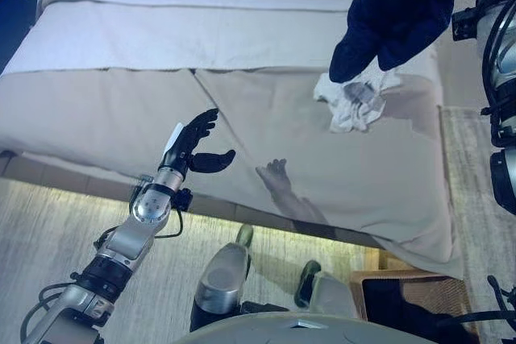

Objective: Pick up the clothes from the bed and place them into the basket

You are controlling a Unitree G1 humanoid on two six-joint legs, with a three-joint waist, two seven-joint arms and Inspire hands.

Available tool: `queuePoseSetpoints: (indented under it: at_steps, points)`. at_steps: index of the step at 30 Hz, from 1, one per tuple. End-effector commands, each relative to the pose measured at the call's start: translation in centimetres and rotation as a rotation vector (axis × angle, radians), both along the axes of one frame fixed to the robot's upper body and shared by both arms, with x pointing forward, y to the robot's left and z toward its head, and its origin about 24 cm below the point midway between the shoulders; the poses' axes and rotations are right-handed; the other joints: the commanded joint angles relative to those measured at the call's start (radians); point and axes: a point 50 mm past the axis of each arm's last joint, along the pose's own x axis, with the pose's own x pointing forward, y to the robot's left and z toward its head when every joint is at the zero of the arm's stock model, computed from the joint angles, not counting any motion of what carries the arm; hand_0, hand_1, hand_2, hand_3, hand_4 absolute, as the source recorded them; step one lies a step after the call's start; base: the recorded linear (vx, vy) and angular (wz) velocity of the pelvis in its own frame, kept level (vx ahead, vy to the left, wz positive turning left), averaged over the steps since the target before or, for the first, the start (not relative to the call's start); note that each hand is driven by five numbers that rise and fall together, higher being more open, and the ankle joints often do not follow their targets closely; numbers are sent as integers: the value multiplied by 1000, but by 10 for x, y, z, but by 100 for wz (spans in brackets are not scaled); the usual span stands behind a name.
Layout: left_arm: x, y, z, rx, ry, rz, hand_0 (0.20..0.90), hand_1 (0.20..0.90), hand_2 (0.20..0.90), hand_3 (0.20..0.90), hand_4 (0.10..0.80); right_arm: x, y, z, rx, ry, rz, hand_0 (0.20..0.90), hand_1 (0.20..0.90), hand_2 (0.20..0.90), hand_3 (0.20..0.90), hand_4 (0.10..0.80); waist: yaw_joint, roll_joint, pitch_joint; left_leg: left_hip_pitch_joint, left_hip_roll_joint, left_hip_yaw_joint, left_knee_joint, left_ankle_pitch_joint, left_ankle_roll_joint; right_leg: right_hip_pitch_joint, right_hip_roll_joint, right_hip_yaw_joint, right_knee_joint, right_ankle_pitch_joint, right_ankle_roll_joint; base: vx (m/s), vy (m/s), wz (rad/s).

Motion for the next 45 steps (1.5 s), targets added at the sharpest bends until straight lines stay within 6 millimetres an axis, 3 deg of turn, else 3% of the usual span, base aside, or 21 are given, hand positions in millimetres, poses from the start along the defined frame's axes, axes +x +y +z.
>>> queuePoseSetpoints:
  at_steps: [1, 12, 15, 20, 28, 32, 36, 45]
  points:
    - [-8, -4, -4, -15, -46, -20, 900, 900, 900, 900, 800, -14, 6, 20, -52, -171, 79, 300, 300, 300, 200, 100, -35, -40, -237, 24, -4, 57, 7, -91, 25, -2, 64, -6, -41, 45, -50, 1, 2, -12]
    - [-4, -2, -12, -11, -45, -13, 900, 900, 900, 900, 800, -36, -19, 31, -55, -224, 13, 300, 300, 300, 200, 100, -125, -60, -293, 102, 17, 113, -137, -56, 21, 13, 100, 78, -140, 102, -22, -18, 19, -22]
    - [2, -1, -11, -13, -61, 1, 900, 900, 900, 900, 800, -48, -42, 9, -45, -192, -38, 300, 300, 300, 200, 100, -179, -57, -296, 121, 22, 142, -179, -50, 27, 2, 113, 128, -164, 123, -10, -65, 4, -33]
    - [6, -3, -11, 2, -68, -9, 900, 900, 900, 900, 800, -60, -61, -16, -19, -159, -76, 300, 300, 300, 200, 100, -222, -58, -293, 129, 25, 169, -203, -42, 33, -14, 125, 177, -187, 152, -4, -60, -17, -40]
    - [8, 2, -16, 33, -41, 46, 900, 900, 900, 900, 800, -94, -97, -105, 48, 15, -152, 300, 300, 300, 200, 100, -349, -46, -282, 155, 53, 258, -220, -62, 35, -44, 157, 280, -223, 179, 11, -8, -28, -46]
    - [10, 2, -15, 37, -46, 67, 900, 900, 900, 900, 800, -106, -105, -126, 91, 56, -170, 300, 300, 300, 200, 100, -382, -47, -266, 149, 73, 318, -184, -73, 27, -67, 154, 273, -220, 188, 15, -46, -50, -49]
    - [11, -3, -10, 31, -70, 92, 900, 900, 900, 900, 800, -105, -106, -156, 142, 125, -186, 300, 300, 300, 200, 100, -384, -45, -243, 160, 103, 421, -152, -92, 15, -64, 133, 193, -250, 204, 16, -67, -95, -75]
    - [11, -11, -11, 27, -54, 30, 900, 900, 900, 900, 800, -110, -114, -191, 187, 240, -249, 300, 300, 300, 200, 100, -407, -10, -241, 156, 128, 434, -107, -108, -7, -73, 143, 216, -233, 190, -3, 32, -88, -21]
